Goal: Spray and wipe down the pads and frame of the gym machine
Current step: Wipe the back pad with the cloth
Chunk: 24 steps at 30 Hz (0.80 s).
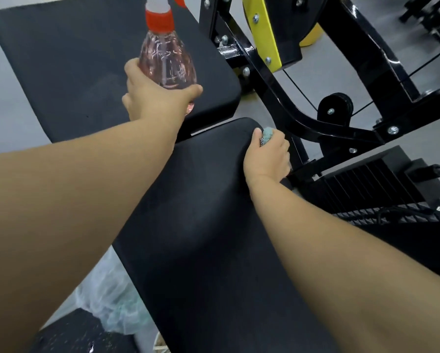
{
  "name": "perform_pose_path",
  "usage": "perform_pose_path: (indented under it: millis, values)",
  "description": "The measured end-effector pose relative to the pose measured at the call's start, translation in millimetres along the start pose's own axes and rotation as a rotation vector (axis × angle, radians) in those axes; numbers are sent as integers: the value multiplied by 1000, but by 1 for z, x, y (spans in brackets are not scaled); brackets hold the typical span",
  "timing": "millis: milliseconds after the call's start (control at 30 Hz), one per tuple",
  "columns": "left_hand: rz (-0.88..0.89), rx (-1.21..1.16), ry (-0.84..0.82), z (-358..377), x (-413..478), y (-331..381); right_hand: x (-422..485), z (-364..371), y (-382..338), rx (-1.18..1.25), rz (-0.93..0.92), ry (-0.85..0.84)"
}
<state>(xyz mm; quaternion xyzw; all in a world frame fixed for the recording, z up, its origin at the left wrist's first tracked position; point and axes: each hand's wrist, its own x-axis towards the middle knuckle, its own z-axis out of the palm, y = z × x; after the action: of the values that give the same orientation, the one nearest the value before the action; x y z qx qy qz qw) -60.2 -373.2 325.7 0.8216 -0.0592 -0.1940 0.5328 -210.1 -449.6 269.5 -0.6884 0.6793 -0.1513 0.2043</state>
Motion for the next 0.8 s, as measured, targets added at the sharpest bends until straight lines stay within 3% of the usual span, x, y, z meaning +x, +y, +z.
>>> perform_pose_path:
  millis: [100,200,333,433,600,800]
  values:
    - [34,-54,5,-5,-18,-5,5,-7,8,138,-40,-111]
    - [-12,-145,-42,-10,-60,-12,9,-20,22,529,26,-258]
    - [-149,-252,-89,-8,-134,-27,-8,-58,51,767,131,-194]
    - [-265,-308,-146,-2,-197,-41,-41,-88,88,889,201,-288]
    - [-293,-218,-305,-1,-309,-85,-93,-136,193,767,369,-591]
    - [-274,8,-495,-2,-434,-142,-165,-202,353,342,332,-788]
